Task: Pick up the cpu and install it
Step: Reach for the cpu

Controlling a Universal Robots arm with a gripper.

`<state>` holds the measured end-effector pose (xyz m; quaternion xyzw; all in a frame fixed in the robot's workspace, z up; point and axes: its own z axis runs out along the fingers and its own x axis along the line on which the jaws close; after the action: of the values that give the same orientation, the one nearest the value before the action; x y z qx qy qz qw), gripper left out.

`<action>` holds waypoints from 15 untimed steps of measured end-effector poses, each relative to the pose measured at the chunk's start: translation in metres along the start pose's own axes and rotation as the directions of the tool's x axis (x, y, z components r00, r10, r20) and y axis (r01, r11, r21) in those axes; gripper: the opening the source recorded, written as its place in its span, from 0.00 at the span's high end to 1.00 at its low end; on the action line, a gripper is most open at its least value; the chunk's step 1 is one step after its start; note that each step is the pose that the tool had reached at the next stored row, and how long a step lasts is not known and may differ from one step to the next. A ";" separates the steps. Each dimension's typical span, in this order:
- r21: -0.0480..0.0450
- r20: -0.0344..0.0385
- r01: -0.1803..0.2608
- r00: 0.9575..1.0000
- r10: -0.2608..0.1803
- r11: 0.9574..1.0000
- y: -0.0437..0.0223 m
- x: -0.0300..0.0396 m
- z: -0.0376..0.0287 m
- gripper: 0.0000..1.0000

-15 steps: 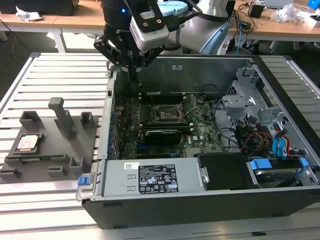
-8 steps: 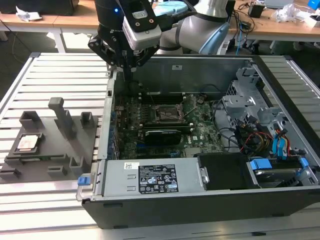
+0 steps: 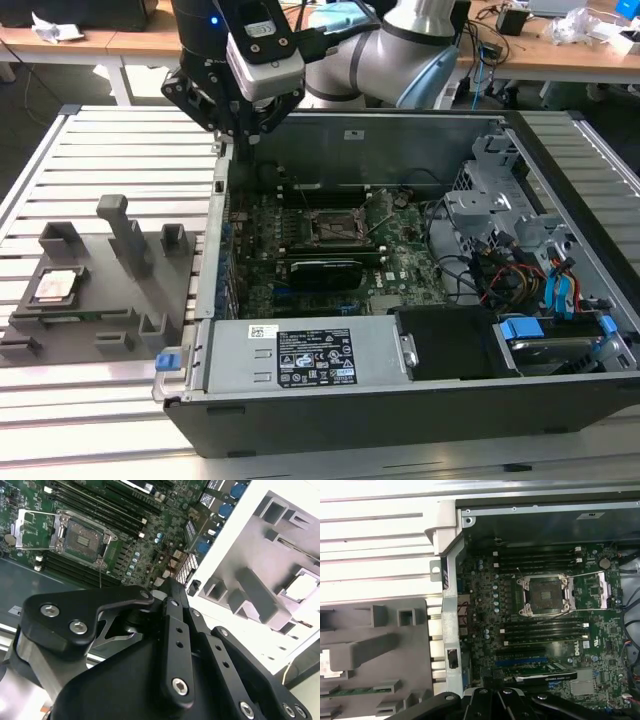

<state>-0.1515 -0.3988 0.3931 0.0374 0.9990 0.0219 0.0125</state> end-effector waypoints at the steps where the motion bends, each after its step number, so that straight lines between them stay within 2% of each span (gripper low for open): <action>1: 0.000 0.000 0.000 1.000 0.000 1.000 -0.0001 0.0006 -0.0001 0.89; 9: 0.000 0.000 0.000 1.000 0.000 1.000 -0.0007 0.0086 -0.0002 0.89; 13: 0.000 0.000 0.000 1.000 0.000 1.000 -0.0013 0.0176 -0.0005 0.89; 15: 0.000 0.000 0.000 1.000 0.000 1.000 -0.0018 0.0249 -0.0006 0.89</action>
<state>-0.1765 -0.3988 0.3931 0.0374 0.9990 0.0219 0.0125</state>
